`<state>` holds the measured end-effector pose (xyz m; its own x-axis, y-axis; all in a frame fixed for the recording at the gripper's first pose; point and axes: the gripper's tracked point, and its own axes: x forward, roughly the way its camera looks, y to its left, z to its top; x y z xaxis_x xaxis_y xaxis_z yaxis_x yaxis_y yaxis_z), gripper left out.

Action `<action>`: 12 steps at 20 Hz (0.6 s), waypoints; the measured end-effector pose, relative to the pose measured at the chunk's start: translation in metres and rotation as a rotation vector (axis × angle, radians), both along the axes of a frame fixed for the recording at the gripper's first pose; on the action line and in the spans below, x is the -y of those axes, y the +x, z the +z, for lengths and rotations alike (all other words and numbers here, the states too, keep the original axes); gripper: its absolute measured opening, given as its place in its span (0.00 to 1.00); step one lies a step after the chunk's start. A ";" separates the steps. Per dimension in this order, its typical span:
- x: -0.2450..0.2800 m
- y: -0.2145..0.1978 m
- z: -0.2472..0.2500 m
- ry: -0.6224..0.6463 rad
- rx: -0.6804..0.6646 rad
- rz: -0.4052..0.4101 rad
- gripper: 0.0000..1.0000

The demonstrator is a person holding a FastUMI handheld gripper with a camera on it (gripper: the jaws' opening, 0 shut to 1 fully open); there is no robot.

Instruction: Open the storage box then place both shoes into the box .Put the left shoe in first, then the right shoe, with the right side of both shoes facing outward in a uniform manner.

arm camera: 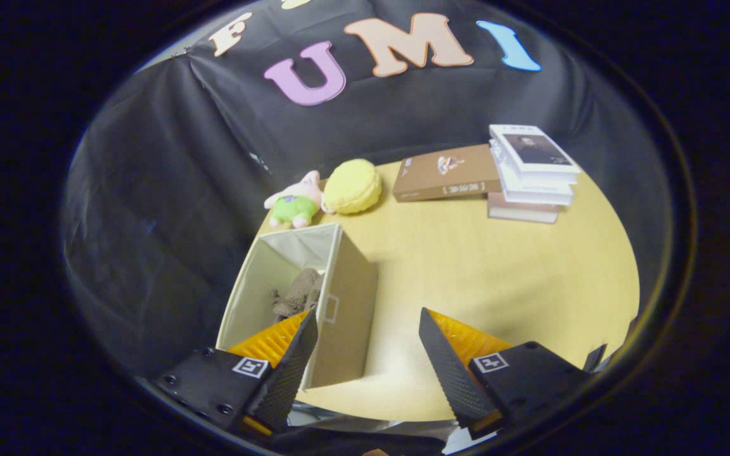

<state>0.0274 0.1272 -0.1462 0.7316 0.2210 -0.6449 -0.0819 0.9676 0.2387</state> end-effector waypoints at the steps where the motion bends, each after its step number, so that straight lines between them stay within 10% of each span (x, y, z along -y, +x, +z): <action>1: 0.014 0.004 0.010 -0.024 0.052 -0.013 1.00; 12: 0.097 0.015 0.177 -0.133 0.680 -0.137 1.00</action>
